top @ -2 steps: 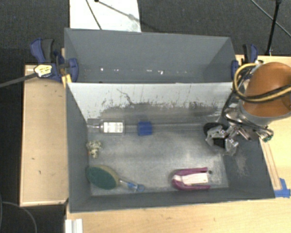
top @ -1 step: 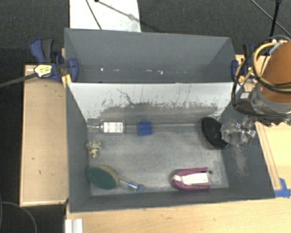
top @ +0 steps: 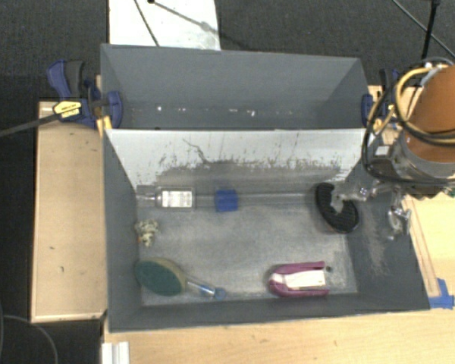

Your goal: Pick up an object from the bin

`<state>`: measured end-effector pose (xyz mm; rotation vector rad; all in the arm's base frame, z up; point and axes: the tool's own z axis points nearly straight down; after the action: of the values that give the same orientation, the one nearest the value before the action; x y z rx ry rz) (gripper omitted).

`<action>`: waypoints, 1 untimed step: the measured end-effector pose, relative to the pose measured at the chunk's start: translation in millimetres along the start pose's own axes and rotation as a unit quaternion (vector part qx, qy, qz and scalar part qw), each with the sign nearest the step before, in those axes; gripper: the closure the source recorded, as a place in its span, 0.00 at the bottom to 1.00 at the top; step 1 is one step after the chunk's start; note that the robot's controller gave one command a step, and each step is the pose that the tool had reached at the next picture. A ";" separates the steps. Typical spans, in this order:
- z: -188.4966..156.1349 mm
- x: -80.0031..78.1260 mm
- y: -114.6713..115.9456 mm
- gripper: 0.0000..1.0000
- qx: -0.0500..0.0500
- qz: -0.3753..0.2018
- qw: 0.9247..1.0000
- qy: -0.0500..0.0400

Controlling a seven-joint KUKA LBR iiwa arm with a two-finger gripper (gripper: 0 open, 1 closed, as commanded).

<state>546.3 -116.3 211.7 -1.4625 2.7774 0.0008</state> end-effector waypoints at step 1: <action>102.5 -3.8 -49.4 0.00 -0.003 -0.063 0.998 -0.002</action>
Offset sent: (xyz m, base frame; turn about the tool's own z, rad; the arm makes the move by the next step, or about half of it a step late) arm 0.0423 -0.0285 -0.0999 -0.1291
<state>589.4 -141.0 109.3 -1.6337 2.6783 0.0118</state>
